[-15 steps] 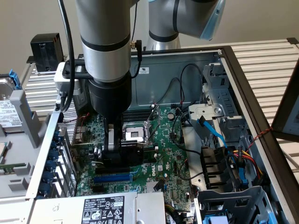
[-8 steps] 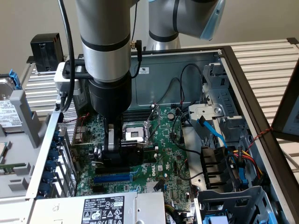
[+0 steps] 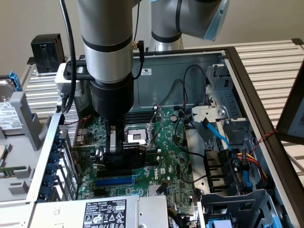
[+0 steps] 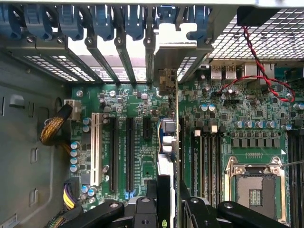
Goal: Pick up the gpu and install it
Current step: 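Insert the gpu into the slot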
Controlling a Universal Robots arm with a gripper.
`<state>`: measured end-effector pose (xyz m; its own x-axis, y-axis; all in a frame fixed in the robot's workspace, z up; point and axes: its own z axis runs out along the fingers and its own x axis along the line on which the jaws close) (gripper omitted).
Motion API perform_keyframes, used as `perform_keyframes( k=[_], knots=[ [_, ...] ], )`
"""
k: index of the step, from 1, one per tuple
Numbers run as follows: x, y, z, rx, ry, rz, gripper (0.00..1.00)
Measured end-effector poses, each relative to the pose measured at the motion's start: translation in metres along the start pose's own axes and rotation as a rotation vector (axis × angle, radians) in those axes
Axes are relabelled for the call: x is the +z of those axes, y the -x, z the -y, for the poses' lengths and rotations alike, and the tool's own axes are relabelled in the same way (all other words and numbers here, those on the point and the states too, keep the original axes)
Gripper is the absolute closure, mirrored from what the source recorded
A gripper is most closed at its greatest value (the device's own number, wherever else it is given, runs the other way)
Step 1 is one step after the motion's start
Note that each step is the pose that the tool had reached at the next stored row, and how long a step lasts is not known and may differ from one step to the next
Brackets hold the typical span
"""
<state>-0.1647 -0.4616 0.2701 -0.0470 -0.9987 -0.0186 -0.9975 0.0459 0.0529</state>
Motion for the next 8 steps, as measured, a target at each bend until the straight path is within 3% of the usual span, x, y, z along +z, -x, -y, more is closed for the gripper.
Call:
perform_keyframes(
  k=[8],
  knots=[
    [0.0012,-0.0002,-0.0033,0.0,-0.0001,-0.0001,0.73]
  ],
)
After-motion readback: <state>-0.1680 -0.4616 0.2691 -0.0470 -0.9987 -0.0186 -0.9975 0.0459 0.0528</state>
